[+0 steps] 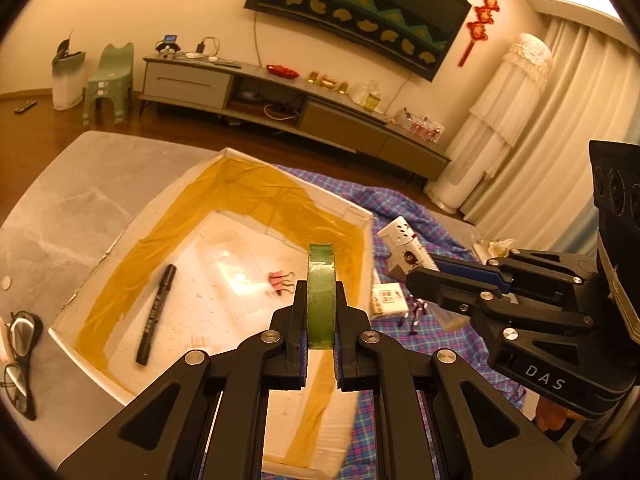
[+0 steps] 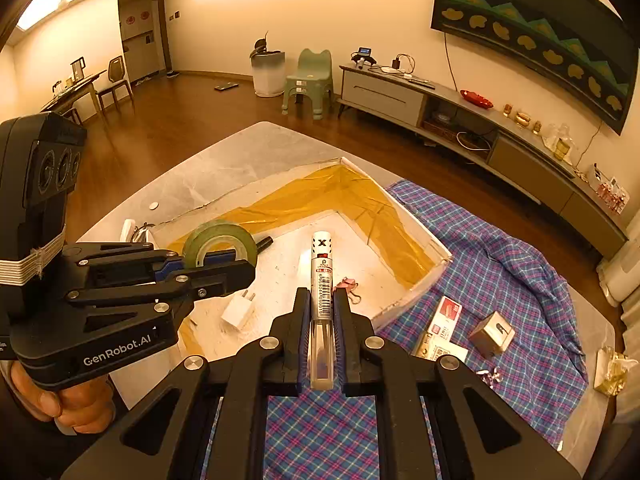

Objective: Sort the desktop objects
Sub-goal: 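Carry the tape roll and tube with both grippers over the cardboard box, then open both grippers to drop the tape roll and tube into the box, then move both grippers back over the cloth toward the remaining items, then grasp the white printed tissue pack with the right gripper, then grasp the purple-silver action figure with the left gripper while the right holds the tissue pack, then carry the action figure and tissue pack with both grippers toward the cardboard box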

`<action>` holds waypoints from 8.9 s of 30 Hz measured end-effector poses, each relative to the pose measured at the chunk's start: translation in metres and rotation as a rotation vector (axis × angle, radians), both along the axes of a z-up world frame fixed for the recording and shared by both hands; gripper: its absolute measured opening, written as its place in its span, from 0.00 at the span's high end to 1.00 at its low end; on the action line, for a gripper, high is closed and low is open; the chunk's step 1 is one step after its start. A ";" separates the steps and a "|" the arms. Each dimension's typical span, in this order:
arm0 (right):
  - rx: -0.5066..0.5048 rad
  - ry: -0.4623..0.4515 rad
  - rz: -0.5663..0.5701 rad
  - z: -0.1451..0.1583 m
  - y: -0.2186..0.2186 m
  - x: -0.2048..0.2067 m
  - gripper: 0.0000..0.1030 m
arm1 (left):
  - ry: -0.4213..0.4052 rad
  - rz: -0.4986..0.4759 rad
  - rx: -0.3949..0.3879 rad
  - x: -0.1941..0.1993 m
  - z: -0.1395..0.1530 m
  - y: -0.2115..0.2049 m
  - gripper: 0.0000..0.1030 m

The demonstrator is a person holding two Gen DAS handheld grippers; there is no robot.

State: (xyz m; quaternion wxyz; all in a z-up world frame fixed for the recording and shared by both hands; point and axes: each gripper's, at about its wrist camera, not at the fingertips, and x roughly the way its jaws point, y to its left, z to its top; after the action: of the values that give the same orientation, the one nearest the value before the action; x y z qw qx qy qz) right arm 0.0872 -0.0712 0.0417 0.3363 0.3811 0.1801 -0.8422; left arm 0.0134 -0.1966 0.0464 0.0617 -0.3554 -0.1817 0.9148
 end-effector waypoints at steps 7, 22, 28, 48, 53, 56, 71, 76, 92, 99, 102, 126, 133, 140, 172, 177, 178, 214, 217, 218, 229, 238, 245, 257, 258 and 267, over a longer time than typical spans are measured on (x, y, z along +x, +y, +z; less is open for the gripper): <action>0.029 -0.018 0.019 -0.008 -0.014 -0.011 0.88 | -0.035 0.035 -0.023 -0.010 -0.007 -0.019 0.91; 0.106 -0.074 0.038 -0.033 -0.047 -0.049 0.88 | -0.157 0.102 -0.077 -0.035 -0.034 -0.049 0.90; 0.139 -0.090 0.046 -0.041 -0.066 -0.065 0.88 | -0.208 0.104 -0.064 -0.045 -0.047 -0.053 0.90; 0.266 -0.137 0.065 -0.077 -0.113 -0.123 0.88 | -0.360 0.009 0.017 -0.058 -0.076 -0.030 0.91; 0.304 -0.152 0.073 -0.090 -0.123 -0.137 0.88 | -0.390 -0.008 0.036 -0.059 -0.081 -0.028 0.91; 0.330 -0.154 0.077 -0.095 -0.128 -0.143 0.88 | -0.401 -0.026 0.041 -0.059 -0.083 -0.025 0.91; 0.363 -0.179 0.038 -0.109 -0.128 -0.168 0.82 | -0.433 -0.041 0.007 -0.055 -0.084 -0.020 0.80; 0.352 -0.181 0.036 -0.103 -0.123 -0.165 0.82 | -0.425 -0.043 -0.004 -0.051 -0.081 -0.019 0.76; 0.379 -0.212 0.106 -0.088 -0.088 -0.121 0.64 | -0.335 -0.017 -0.096 -0.036 -0.050 -0.015 0.76; 0.383 -0.197 0.124 -0.072 -0.070 -0.102 0.59 | -0.303 -0.012 -0.123 -0.024 -0.035 -0.011 0.75; 0.384 -0.182 0.136 -0.064 -0.065 -0.092 0.52 | -0.286 -0.012 -0.138 -0.019 -0.028 -0.007 0.76; 0.271 -0.082 0.121 -0.038 -0.005 -0.036 0.47 | -0.167 -0.038 -0.223 0.003 0.009 0.036 0.71; 0.196 -0.048 0.117 -0.028 0.018 -0.024 0.42 | -0.128 -0.050 -0.246 0.005 0.014 0.051 0.69; -0.020 -0.068 0.053 -0.018 0.062 -0.025 0.42 | -0.095 -0.095 -0.263 0.003 0.016 0.079 0.64; 0.185 -0.168 0.198 -0.147 0.105 -0.129 0.20 | -0.096 -0.240 -0.245 -0.008 0.002 0.148 0.63; 0.366 -0.095 0.337 -0.175 0.087 -0.124 0.20 | -0.112 -0.250 -0.255 -0.014 -0.002 0.155 0.63; 0.367 -0.087 0.340 -0.179 0.086 -0.124 0.20 | -0.113 -0.258 -0.252 -0.015 -0.003 0.158 0.63; -0.277 -0.268 -0.259 -0.107 0.280 -0.123 0.49 | -0.229 -0.391 -0.289 -0.080 -0.075 0.238 0.63; -0.366 -0.300 -0.347 -0.106 0.307 -0.098 0.49 | -0.270 -0.389 -0.343 -0.104 -0.099 0.258 0.63; -0.383 -0.307 -0.367 -0.107 0.310 -0.092 0.49 | -0.282 -0.375 -0.350 -0.114 -0.106 0.262 0.63; -0.336 -0.330 -0.407 -0.129 0.310 -0.097 0.49 | -0.248 -0.308 -0.358 -0.171 -0.141 0.283 0.50; -0.352 -0.321 -0.400 -0.123 0.313 -0.095 0.49 | -0.211 -0.323 -0.398 -0.162 -0.139 0.293 0.68; -0.330 -0.320 -0.388 -0.124 0.306 -0.093 0.49 | -0.180 -0.277 -0.359 -0.134 -0.116 0.283 0.68; -0.236 -0.265 -0.359 -0.123 0.269 -0.069 0.49 | -0.173 -0.172 -0.362 -0.077 -0.073 0.241 0.68; -0.233 -0.261 -0.356 -0.123 0.265 -0.065 0.49 | -0.169 -0.163 -0.360 -0.071 -0.069 0.235 0.68; -0.180 -0.218 -0.318 -0.115 0.231 -0.029 0.49 | -0.134 -0.147 -0.315 -0.033 -0.045 0.206 0.68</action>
State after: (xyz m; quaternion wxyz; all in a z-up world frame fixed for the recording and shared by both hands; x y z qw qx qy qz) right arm 0.0584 0.1598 -0.0728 0.2493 0.4619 0.0044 -0.8512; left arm -0.0197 0.0094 0.0011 0.0596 -0.4333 -0.0136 0.8992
